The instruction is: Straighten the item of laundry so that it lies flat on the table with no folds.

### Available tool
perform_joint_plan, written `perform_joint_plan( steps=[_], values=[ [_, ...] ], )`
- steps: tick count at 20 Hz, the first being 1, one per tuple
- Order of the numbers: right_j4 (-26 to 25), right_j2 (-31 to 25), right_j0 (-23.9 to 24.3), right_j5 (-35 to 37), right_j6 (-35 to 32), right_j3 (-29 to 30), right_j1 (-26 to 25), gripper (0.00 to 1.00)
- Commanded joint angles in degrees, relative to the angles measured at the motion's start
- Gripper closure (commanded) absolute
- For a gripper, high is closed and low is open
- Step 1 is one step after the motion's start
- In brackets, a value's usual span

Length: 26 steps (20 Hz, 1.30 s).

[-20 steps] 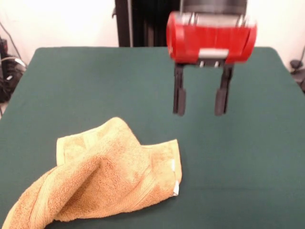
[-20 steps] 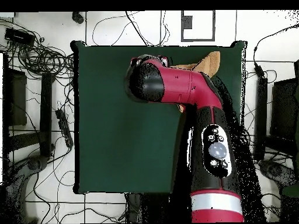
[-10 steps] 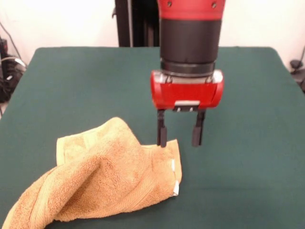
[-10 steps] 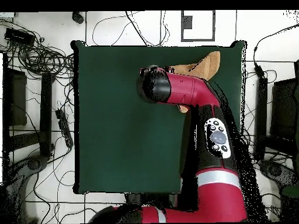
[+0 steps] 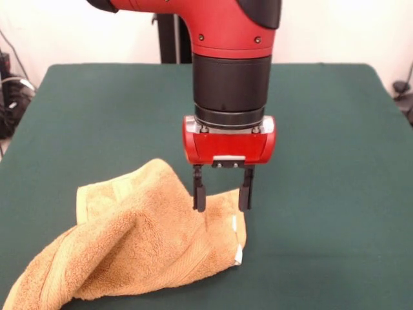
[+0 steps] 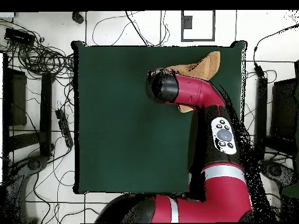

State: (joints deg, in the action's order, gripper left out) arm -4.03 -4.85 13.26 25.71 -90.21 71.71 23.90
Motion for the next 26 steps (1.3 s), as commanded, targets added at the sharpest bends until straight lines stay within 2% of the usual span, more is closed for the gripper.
perform_joint_plan(
  steps=[1, 10, 11, 20, 25, 26],
  values=[
    [0.9, -5.9, -1.6, 0.3, -5.6, 0.3, -0.9, 0.00],
    [-0.5, -4.6, -2.7, -0.4, -5.3, -0.3, -0.8, 0.00],
    [-0.6, -4.5, -2.8, -0.3, -5.3, -0.4, -0.8, 1.00],
    [-0.8, -3.4, -3.7, -1.8, -7.2, 0.8, -0.4, 1.00],
    [-0.1, -3.9, -3.7, -4.3, -9.6, 4.6, -0.4, 1.00],
    [0.0, -3.5, -4.0, -4.7, -10.0, 4.9, -0.4, 0.00]
  ],
)
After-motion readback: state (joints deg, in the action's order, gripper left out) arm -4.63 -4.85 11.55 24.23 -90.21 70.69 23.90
